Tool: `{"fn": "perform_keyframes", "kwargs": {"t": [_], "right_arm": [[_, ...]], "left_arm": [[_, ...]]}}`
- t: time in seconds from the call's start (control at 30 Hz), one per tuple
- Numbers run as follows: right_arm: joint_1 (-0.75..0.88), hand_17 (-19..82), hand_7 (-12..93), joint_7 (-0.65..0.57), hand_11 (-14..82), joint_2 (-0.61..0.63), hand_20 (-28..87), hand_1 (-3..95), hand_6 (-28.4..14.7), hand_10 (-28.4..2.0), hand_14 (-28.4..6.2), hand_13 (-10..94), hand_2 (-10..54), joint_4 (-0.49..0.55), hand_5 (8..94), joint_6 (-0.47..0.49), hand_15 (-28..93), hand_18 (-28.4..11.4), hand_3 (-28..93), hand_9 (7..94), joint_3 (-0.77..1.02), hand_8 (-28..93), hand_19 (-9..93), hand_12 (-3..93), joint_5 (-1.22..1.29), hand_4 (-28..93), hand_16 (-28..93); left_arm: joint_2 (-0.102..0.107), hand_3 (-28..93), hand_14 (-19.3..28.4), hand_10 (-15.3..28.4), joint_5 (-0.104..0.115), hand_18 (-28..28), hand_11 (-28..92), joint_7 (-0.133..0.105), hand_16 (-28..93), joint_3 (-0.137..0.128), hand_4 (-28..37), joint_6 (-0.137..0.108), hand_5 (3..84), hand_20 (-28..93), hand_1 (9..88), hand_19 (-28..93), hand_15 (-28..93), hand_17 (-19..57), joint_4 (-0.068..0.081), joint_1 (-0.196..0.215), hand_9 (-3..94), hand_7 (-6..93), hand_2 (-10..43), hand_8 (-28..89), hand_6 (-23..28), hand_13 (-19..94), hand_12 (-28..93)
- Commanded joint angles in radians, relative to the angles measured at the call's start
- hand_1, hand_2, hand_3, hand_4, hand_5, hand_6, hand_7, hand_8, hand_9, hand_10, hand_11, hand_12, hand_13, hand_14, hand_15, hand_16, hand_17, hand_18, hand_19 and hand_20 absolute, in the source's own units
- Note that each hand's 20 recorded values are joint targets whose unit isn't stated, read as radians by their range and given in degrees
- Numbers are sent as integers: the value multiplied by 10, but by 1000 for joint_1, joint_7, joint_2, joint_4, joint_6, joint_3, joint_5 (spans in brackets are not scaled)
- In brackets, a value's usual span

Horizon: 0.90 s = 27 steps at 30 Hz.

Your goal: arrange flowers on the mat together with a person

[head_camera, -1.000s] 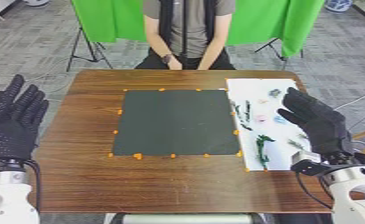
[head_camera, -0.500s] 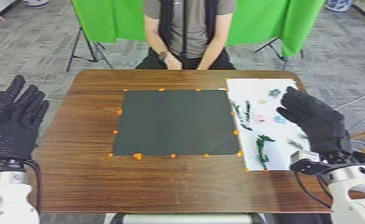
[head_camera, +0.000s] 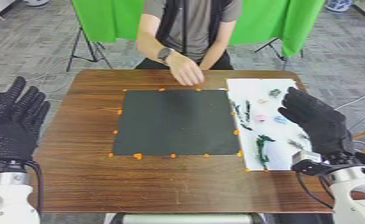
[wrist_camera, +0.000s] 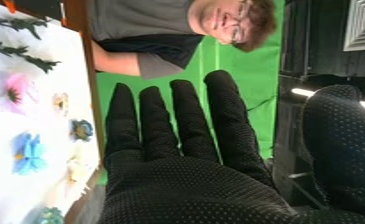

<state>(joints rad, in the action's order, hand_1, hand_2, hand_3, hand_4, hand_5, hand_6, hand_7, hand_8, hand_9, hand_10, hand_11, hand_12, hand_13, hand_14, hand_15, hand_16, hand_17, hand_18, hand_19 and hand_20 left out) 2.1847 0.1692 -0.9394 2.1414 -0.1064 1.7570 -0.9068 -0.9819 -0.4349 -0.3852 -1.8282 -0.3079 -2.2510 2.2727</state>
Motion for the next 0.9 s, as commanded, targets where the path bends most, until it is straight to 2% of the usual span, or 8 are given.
{"fn": "perform_keyframes", "kwargs": {"t": [0.03, 0.3, 0.5, 0.63, 0.9], "right_arm": [[-25, 105, 97, -12, 34, 7, 117, 102, -35, -132, -117, 262, 153, -1, 411, -23, 63, -129, 791, 371, -22, -87, 279, 117, -4, -190, 134], [-23, 101, 98, -21, 33, 4, 121, 104, -35, -136, -122, 267, 153, 1, 410, -19, 66, -139, 789, 368, -23, -86, 289, 117, -5, -190, 139], [-21, 99, 98, -26, 33, 3, 122, 104, -35, -137, -126, 271, 154, 1, 410, -17, 68, -144, 789, 367, -20, -87, 297, 118, -3, -190, 143], [-26, 98, 98, -26, 33, 3, 121, 107, -36, -139, -128, 272, 155, -1, 411, -16, 68, -147, 788, 367, -23, -86, 301, 119, -4, -190, 146], [-24, 96, 99, -32, 33, 2, 118, 110, -36, -141, -132, 277, 156, 1, 412, -11, 69, -151, 787, 367, -21, -87, 309, 121, -5, -190, 152]], "left_arm": [[-12, 717, 82, 114, 8, 88, 146, 4, -104, 3, -283, 23, 326, 69, 229, 271, 180, -38, 2, 19, 241, 100, 171, -109, 44, 162, 19], [-14, 716, 82, 117, 18, 89, 146, 4, -103, 10, -283, 25, 343, 70, 228, 275, 181, -39, 3, 21, 249, 89, 173, -102, 50, 165, 21], [-9, 715, 82, 117, 35, 90, 146, 5, -103, 15, -283, 28, 344, 71, 229, 276, 179, -39, 7, 11, 250, 88, 172, -100, 50, 166, 22], [-8, 714, 83, 117, 32, 91, 147, 9, -102, 11, -283, 34, 348, 71, 227, 278, 182, -40, 8, 12, 252, 87, 173, -99, 51, 166, 22], [-15, 714, 85, 117, 46, 91, 145, 26, -102, 2, -283, 50, 354, 71, 225, 279, 185, -41, 5, 23, 252, 85, 173, -98, 52, 167, 22]]}}
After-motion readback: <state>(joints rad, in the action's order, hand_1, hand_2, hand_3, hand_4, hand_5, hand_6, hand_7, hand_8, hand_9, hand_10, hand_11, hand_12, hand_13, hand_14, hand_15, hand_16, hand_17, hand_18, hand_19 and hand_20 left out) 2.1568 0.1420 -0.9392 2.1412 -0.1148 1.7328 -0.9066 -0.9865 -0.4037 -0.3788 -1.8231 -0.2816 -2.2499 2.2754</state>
